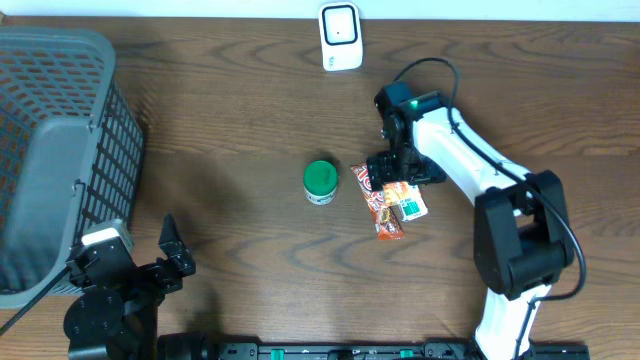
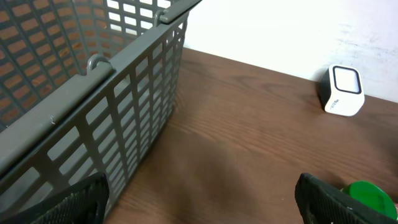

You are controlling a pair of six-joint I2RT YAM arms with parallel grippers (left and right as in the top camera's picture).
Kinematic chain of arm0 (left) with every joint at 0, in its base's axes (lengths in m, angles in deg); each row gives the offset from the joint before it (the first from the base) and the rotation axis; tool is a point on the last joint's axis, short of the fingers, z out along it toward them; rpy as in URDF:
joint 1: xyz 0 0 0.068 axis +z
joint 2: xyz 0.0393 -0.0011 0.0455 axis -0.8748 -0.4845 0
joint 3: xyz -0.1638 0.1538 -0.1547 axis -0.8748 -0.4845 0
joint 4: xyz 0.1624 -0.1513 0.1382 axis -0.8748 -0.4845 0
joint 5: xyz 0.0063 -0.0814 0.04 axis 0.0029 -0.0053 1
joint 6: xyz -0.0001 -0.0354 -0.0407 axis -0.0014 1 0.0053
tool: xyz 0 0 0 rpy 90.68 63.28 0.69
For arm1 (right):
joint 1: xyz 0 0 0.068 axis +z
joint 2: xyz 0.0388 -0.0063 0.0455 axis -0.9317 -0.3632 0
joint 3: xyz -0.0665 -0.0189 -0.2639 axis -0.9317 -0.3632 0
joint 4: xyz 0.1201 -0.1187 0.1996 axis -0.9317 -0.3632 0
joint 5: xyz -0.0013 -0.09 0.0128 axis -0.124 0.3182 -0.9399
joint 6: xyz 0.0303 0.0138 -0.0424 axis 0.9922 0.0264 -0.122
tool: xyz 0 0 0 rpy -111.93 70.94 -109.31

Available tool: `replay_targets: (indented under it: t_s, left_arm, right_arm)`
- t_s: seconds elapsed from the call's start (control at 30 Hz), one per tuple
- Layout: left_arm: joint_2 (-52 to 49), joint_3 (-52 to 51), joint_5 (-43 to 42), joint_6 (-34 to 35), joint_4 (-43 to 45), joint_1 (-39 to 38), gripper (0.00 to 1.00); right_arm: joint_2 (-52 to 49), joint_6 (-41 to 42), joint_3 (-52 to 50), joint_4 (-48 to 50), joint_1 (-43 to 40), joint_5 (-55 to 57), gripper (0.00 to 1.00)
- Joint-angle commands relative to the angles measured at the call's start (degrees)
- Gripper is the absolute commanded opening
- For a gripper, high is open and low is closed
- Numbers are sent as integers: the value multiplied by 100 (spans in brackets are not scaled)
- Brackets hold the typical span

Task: Scan the item barcode
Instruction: 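Lower the right gripper and grasp the Kleenex pack on top, then lift the Kleenex pack and carry it to the white scanner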

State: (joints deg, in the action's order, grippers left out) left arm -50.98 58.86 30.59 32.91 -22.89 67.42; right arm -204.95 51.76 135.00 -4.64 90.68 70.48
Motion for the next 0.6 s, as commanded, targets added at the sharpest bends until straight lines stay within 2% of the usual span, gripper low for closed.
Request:
replay_targets:
  t_s: [0.0, 0.13, 0.3, 0.57]
  left_arm:
    - [-22, -4, 46, 28, -13, 28, 96]
    - [-22, -4, 46, 28, -15, 28, 96]
    - [-22, -4, 46, 28, -15, 28, 96]
    - [-22, -4, 46, 28, -57, 28, 96]
  right_arm:
    - [-66, -33, -28, -7, -28, 87, 89]
    - [-66, -33, -28, 15, -28, 87, 85]
    - [-66, -33, -28, 15, -28, 87, 66]
    - [-63, -31, -13, -76, -24, -308, 64]
